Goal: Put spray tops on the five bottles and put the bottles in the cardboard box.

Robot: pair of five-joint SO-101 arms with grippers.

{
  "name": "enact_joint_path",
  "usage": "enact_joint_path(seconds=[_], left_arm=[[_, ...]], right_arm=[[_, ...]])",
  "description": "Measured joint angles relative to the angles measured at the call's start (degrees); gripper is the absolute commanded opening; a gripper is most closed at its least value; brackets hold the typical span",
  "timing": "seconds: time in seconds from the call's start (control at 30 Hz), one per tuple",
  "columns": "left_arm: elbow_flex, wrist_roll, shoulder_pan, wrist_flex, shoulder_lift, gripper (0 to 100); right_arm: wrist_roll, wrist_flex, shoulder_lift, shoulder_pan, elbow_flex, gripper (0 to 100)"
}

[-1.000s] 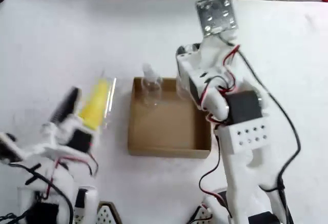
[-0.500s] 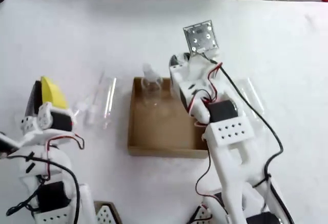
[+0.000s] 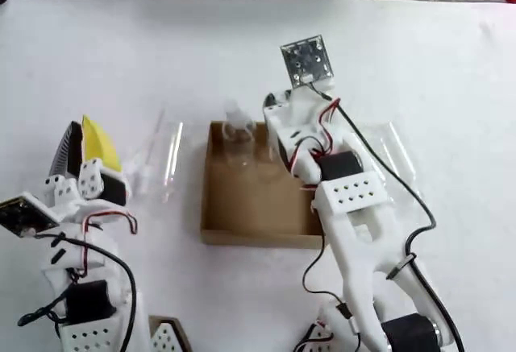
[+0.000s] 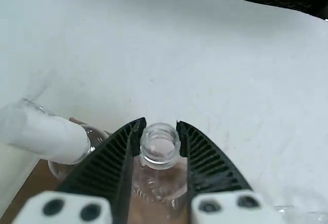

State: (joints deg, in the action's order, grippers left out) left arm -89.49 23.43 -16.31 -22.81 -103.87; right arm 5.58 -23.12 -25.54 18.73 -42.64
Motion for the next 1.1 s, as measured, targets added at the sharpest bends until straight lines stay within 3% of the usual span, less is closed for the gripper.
enact_joint_path(seconds=[0.2,0.73,1.1], left_arm=[[-0.88,-0.62,1.67,1.49,0.00,7],[-0.97,-3.78,3.78,1.49,0.09,7],[-0.97,-3.78,3.96,1.49,0.09,7]], right_arm=[[-1.05,9.23,0.09,0.00,-6.95,1.6],[-1.49,10.20,0.00,2.81,-7.12,1.6],[-3.16,16.97,0.00,3.08,-11.96,1.6]])
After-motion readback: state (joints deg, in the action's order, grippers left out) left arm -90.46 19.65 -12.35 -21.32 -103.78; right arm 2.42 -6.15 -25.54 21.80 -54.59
